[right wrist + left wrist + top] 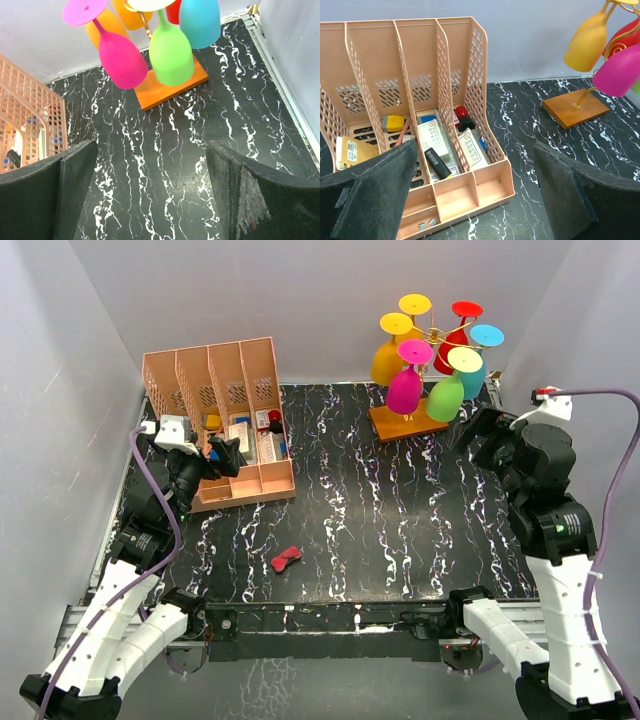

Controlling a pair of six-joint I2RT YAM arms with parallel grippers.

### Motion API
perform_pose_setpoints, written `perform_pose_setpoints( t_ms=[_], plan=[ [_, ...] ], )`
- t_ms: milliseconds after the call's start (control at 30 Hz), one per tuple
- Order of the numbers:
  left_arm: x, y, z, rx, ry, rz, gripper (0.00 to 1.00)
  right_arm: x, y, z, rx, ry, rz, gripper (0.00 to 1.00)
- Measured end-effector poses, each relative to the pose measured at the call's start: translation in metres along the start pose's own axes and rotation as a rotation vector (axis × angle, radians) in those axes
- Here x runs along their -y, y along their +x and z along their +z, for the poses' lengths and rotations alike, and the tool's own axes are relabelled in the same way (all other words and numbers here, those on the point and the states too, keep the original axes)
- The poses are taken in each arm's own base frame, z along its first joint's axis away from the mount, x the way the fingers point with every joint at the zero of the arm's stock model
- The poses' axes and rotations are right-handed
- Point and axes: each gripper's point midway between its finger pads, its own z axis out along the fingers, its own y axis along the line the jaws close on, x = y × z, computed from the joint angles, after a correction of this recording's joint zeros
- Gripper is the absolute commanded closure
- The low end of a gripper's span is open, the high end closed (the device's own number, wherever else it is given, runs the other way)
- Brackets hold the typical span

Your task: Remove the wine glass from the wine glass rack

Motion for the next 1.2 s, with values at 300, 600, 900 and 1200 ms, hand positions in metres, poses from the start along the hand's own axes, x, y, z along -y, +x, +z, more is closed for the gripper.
perform_pose_setpoints(
  t_ms=[300, 600, 900, 1200],
  plan=[
    [0.009, -0.003, 0.002, 0.012, 0.041, -0.010, 0.03, -0.005, -0.054, 0.032, 0.055, 0.097, 0.011, 0.02],
    [0.017, -0.005, 0.001, 0.019, 0.068, -0.015, 0.03, -0.012, -0.075, 0.084, 0.052, 0.161, 0.052, 0.02],
    [0.022, -0.006, 0.001, 0.022, 0.089, -0.018, 0.03, 0.019, -0.077, 0.132, 0.006, 0.164, 0.160, 0.02],
    [0.024, -0.006, 0.001, 0.025, 0.097, -0.024, 0.03, 0.044, -0.077, 0.169, -0.054, 0.044, 0.291, 0.25]
  ],
)
